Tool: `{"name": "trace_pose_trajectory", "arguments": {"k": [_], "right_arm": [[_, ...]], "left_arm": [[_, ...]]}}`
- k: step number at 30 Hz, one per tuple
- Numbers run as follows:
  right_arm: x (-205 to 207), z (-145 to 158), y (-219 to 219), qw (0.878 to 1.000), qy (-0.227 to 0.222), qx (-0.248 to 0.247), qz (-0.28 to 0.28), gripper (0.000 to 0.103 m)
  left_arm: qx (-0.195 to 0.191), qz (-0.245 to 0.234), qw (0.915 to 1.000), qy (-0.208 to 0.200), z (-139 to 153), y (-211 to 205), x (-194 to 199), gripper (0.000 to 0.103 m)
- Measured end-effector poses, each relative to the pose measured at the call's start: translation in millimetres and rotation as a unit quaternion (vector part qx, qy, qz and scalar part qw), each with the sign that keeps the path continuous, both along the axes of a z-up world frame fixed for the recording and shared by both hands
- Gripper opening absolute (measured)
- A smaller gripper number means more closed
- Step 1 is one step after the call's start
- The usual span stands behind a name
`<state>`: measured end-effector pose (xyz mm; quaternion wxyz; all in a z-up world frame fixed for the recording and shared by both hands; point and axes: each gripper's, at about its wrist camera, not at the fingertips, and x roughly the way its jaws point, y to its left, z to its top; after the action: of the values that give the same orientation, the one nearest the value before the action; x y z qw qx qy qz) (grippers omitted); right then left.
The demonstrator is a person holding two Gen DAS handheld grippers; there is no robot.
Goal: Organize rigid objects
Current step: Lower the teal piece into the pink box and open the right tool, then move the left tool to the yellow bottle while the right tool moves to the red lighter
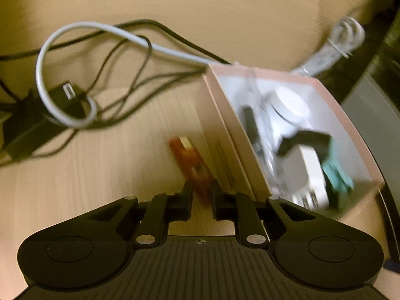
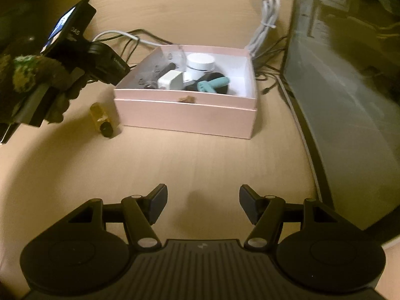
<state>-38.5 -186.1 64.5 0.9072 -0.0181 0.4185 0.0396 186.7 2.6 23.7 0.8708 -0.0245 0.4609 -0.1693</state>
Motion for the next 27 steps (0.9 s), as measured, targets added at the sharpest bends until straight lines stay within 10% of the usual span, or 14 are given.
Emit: {"name": "trace_pose_trajectory", "arguments": {"k": [18,27], "right_arm": [[14,-10,50,0.997,0.009,0.003,0.072,0.067],[38,20,83,0.990,-0.052,0.001,0.130,0.067]], "left_arm": [[-0.110,0.012,0.9914,0.069,-7,41,-95,0.019],[-0.097,0.083,0.9905,-0.050,25,77,-153,0.019]]}}
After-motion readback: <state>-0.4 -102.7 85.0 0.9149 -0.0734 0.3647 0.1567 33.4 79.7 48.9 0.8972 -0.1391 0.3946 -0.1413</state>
